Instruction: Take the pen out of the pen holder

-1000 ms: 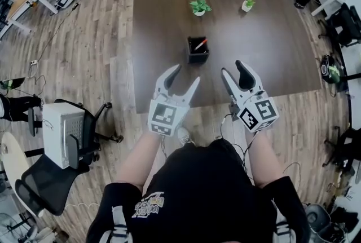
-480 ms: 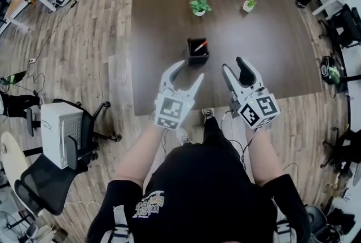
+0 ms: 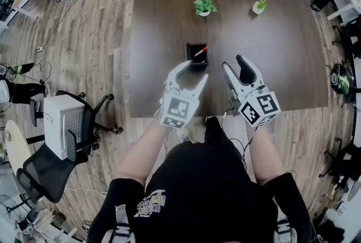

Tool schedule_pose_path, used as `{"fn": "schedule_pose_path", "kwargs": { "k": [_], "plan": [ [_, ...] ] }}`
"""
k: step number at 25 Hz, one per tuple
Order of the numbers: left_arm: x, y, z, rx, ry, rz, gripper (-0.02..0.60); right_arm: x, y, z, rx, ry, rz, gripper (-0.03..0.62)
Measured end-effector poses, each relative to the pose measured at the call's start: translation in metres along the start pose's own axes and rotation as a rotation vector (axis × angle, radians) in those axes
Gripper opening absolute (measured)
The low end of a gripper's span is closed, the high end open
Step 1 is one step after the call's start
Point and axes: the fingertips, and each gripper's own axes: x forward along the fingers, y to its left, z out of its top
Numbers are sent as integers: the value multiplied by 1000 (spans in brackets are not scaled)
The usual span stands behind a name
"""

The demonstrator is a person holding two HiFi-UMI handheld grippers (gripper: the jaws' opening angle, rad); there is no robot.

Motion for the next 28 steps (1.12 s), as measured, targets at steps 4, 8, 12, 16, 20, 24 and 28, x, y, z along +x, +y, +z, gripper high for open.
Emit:
{"fn": "schedule_pose_path", "kwargs": {
  "k": [4, 8, 12, 16, 20, 24, 28],
  "plan": [
    [21, -2, -14, 5, 50, -3, 222, 9, -18, -6, 7, 17, -3, 233],
    [41, -2, -25, -2, 81, -6, 222, 18, -33, -9, 16, 37, -5, 232],
    [56, -5, -39, 16, 123, -10, 221, 20, -46, -17, 34, 51, -13, 232],
    [67, -6, -50, 29, 168, -8, 219, 21, -55, -25, 52, 66, -20, 230],
    [74, -6, -55, 43, 196, -4, 198, 21, -61, -30, 65, 72, -27, 229],
    [78, -7, -60, 44, 216, 4, 165, 18, -67, -34, 73, 79, -34, 227],
    [81, -7, -64, 40, 221, 14, 132, 17, -71, -36, 77, 82, -35, 227]
  ]
}}
